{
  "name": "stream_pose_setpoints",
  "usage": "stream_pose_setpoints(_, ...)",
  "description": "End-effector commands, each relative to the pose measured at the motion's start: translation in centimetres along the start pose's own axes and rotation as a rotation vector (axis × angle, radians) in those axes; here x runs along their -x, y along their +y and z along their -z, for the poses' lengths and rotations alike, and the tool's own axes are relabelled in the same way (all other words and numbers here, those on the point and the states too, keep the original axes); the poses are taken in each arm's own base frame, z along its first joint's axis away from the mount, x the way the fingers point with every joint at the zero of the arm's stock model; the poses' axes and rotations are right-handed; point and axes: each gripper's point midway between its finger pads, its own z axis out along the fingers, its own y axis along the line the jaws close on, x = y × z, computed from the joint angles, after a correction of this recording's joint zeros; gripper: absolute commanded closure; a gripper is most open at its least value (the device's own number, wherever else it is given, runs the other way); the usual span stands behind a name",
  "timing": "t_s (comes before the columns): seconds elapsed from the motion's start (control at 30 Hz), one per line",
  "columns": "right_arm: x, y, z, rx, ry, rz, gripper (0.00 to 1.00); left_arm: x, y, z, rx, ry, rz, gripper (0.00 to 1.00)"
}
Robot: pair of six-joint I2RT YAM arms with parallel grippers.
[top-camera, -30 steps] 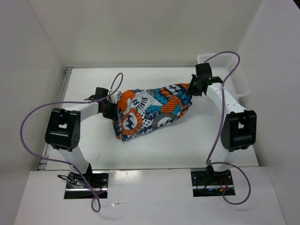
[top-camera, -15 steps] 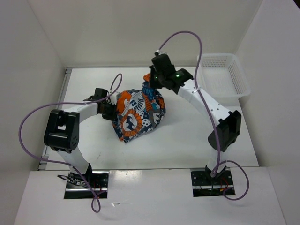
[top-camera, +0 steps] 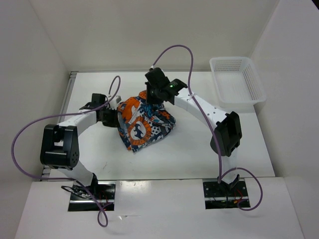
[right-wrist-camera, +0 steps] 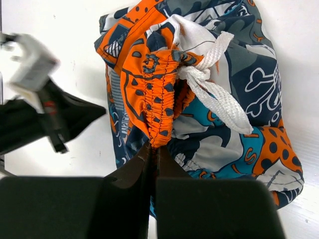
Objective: Fold and stack the shorts
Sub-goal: Fold the shorts
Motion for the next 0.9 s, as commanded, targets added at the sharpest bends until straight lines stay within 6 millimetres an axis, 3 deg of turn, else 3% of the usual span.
stream_pose_setpoints(0.0, 1.6, 1.6, 1.2, 0.045, -0.049, -0.016, 1.0, -0.4, 1.1, 0.9, 0.019, -0.008, 0.031, 1.0)
stream_pose_setpoints(0.23, 1.5, 3.4, 1.2, 0.082, -0.051, 0.01, 1.0, -1.4, 2.1, -1.4, 0.01, 0.023, 0.052, 1.0)
stream_pose_setpoints(0.37, 1.3, 4.0, 1.2, 0.09, -0.05, 0.027, 1.0, -0.8, 2.2, -2.1, -0.002, 0.005, 0.046, 1.0)
stream_pose_setpoints(0.5, 0.3, 5.1, 0.5, 0.107, -0.029, 0.055, 1.0, -1.0, 2.2, -2.8, -0.021, 0.007, 0.047, 1.0)
stream_pose_setpoints(0.7, -2.6, 7.1, -1.6, 0.113, 0.031, 0.119, 1.0, -1.2, 2.2, -3.0, -0.022, 0.015, 0.051, 1.0)
stream_pose_setpoints(0.8, -4.0, 8.6, -3.0, 0.152, 0.068, 0.159, 0.9, -1.4, 2.5, -2.9, -0.018, 0.021, 0.062, 1.0)
stream_pose_setpoints(0.83, -5.0, 9.4, -3.0, 0.204, 0.121, 0.178, 0.82, -1.4, 2.5, -2.9, -0.018, 0.021, 0.062, 1.0)
stream_pose_setpoints(0.87, -6.5, 9.3, -4.3, 0.216, 0.181, 0.218, 0.69, -1.4, 2.5, -2.9, -0.018, 0.021, 0.062, 1.0)
